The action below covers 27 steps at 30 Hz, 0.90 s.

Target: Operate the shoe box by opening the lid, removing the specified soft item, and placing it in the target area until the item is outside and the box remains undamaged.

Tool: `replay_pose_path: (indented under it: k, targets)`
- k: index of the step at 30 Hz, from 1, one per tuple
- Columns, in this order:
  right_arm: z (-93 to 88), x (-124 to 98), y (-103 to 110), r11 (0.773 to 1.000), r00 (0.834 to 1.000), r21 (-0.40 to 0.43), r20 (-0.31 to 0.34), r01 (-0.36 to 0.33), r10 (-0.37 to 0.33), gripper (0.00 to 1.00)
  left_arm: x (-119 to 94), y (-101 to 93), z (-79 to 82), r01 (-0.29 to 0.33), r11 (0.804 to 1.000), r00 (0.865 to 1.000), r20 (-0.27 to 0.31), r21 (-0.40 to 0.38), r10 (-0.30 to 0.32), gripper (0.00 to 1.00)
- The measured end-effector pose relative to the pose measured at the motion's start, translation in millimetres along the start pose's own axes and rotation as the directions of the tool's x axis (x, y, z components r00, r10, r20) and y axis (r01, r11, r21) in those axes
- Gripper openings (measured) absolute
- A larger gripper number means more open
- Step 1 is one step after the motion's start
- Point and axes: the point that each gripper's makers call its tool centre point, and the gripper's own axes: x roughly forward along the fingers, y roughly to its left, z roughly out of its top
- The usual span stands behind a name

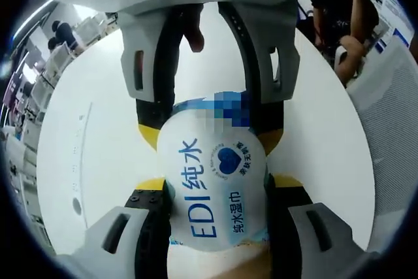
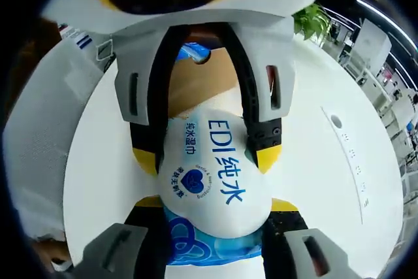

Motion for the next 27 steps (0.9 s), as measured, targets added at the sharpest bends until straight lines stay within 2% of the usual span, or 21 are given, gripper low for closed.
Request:
replay_pose_path:
  k: [15, 27]
  targets:
    - [-7.1, 5, -1, 1.0, 1.0, -0.011, -0.017, -0.005, 0.005, 0.54, 5, 0.0, 0.2, 0.0, 1.0, 1.0, 0.001, -0.02, 0.0, 0.59]
    - [-10.5, 4, 0, 1.0, 1.0, -0.003, -0.028, 0.001, -0.001, 0.54, 7, -0.9, 2.5, 0.008, 1.0, 1.0, 0.005, 0.001, -0.008, 0.59]
